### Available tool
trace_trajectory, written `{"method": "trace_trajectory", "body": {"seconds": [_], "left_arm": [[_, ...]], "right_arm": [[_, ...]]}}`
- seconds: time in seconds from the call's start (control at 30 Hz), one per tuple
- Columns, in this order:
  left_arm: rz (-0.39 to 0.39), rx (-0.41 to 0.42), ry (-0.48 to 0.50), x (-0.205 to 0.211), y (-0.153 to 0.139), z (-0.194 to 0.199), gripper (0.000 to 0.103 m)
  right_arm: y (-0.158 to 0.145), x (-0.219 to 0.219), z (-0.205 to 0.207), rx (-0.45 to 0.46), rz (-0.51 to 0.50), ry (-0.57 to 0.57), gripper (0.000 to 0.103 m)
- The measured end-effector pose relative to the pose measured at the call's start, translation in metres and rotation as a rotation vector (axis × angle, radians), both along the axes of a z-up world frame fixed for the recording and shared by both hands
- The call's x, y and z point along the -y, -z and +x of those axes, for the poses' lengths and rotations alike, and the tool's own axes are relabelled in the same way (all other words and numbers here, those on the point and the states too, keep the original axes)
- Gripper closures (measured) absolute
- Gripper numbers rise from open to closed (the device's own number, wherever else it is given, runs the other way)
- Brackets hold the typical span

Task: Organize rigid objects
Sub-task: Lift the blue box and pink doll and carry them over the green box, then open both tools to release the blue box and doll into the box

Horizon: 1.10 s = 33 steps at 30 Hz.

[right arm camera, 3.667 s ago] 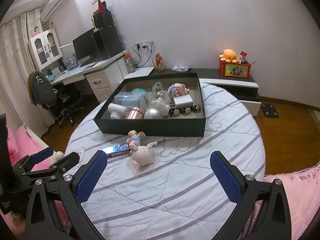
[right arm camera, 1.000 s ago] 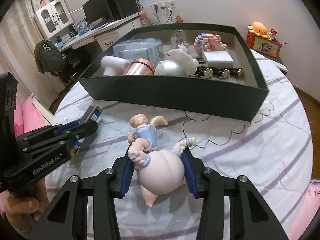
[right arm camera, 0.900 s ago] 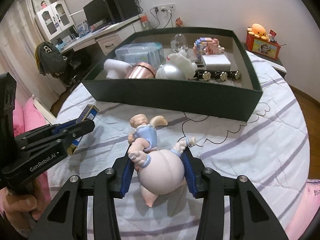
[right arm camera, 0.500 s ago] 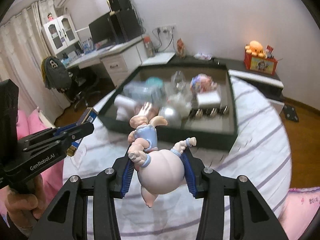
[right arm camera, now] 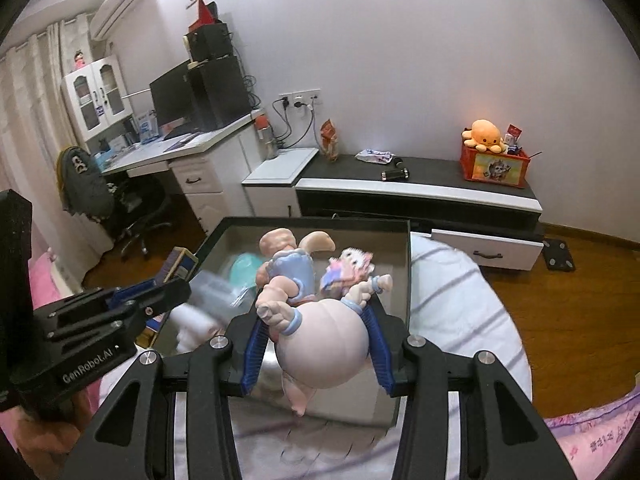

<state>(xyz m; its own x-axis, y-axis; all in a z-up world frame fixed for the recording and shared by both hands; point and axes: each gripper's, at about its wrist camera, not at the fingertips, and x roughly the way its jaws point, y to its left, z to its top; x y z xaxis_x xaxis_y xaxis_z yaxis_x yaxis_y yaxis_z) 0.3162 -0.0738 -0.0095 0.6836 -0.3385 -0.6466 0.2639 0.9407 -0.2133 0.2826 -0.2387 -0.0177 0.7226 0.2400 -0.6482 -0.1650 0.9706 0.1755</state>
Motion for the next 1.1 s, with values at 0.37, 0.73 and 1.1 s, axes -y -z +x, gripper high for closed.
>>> {"method": "trace_trajectory", "body": {"seconds": [0.37, 0.73, 1.1], "left_arm": [[-0.027, -0.112, 0.026, 0.033, 0.052, 0.067, 0.083], [0.02, -0.111, -0.061, 0.023, 0.062, 0.072, 0.026], [0.073, -0.03, -0.195, -0.024, 0.032, 0.022, 0.0]], "right_arm": [[0.049, 0.016, 0.057, -0.1, 0.012, 0.039, 0.057], [0.063, 0.019, 0.063, -0.126, 0.016, 0.059, 0.04], [0.044, 0.019, 0.037, -0.083, 0.085, 0.094, 0.0]]}}
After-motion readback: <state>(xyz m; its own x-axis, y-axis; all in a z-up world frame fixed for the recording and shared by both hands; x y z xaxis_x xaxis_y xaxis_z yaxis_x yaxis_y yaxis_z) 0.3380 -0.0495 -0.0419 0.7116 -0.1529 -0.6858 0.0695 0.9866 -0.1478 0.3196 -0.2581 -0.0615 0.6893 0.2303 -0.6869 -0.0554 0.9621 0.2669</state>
